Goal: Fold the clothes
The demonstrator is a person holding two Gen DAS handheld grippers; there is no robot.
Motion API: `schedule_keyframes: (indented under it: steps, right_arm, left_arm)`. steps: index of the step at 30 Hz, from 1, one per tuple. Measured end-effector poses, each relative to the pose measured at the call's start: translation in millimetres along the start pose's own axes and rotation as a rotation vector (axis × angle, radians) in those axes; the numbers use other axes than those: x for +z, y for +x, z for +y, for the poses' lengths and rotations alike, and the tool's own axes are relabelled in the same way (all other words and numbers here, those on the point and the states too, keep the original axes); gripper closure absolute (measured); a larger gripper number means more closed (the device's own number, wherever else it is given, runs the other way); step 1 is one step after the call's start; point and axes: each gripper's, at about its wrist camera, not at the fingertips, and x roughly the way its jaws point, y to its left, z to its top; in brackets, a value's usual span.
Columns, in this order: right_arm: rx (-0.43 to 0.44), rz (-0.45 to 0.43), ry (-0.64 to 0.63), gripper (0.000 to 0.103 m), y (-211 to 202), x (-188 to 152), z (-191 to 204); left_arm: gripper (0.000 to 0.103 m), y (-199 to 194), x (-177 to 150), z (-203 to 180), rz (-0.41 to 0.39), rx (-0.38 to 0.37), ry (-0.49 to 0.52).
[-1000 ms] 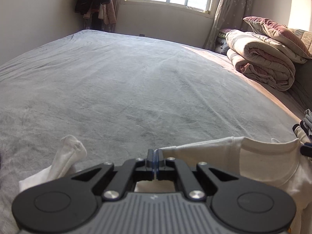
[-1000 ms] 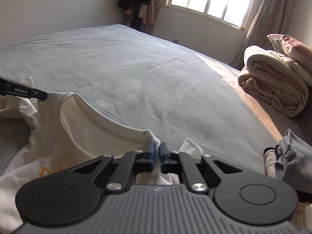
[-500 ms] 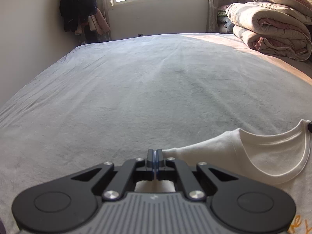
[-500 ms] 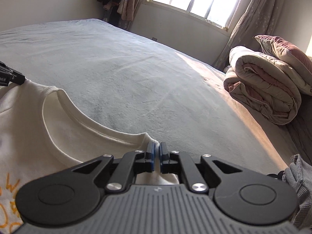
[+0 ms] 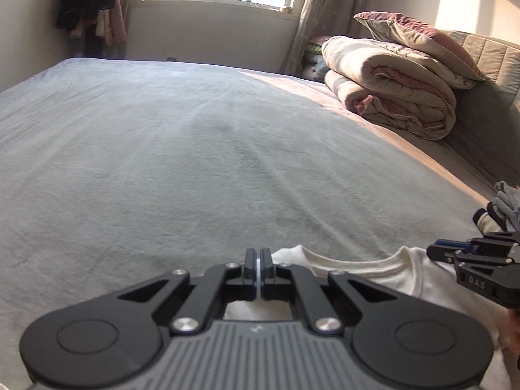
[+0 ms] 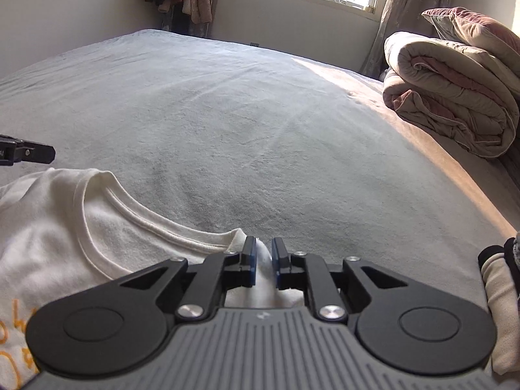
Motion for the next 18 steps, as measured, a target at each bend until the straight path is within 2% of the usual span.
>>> schedule_keyframes:
  steps: [1, 4, 7, 10, 14, 16, 17, 18]
  right_arm:
    - [-0.008, 0.009, 0.005, 0.087, -2.9, 0.2, -3.1]
    - [-0.020, 0.033, 0.033, 0.087, -10.5, -0.8, -13.4]
    - [-0.012, 0.050, 0.068, 0.087, -20.4, -3.8, -24.0]
    - [-0.006, 0.069, 0.089, 0.087, -32.7, -7.1, -32.0]
    - [0.009, 0.088, 0.108, 0.086, -52.8, -14.9, -37.5]
    - [0.015, 0.094, 0.116, 0.077, -63.4, -19.7, -38.3]
    - [0.017, 0.095, 0.118, 0.066, -69.3, -22.4, -37.8]
    - [0.020, 0.095, 0.116, 0.065, -75.4, -25.2, -36.8]
  left_arm:
    - [0.102, 6.4, -1.5, -5.0, 0.026, -0.022, -0.001]
    - [0.102, 33.9, -9.4, -14.1, 0.100, 0.028, 0.004]
    - [0.101, 44.1, -8.3, -14.1, 0.082, 0.068, -0.005]
    - [0.101, 36.4, -1.7, -12.7, 0.090, 0.089, -0.095]
    - [0.099, 7.8, -3.9, -22.9, 0.108, 0.111, -0.075]
    - [0.095, -8.0, -7.3, -27.2, 0.116, 0.117, -0.050]
    - [0.089, -16.0, -9.0, -29.4, 0.118, 0.116, -0.039]
    - [0.083, -25.8, -11.9, -30.6, 0.121, 0.116, -0.029]
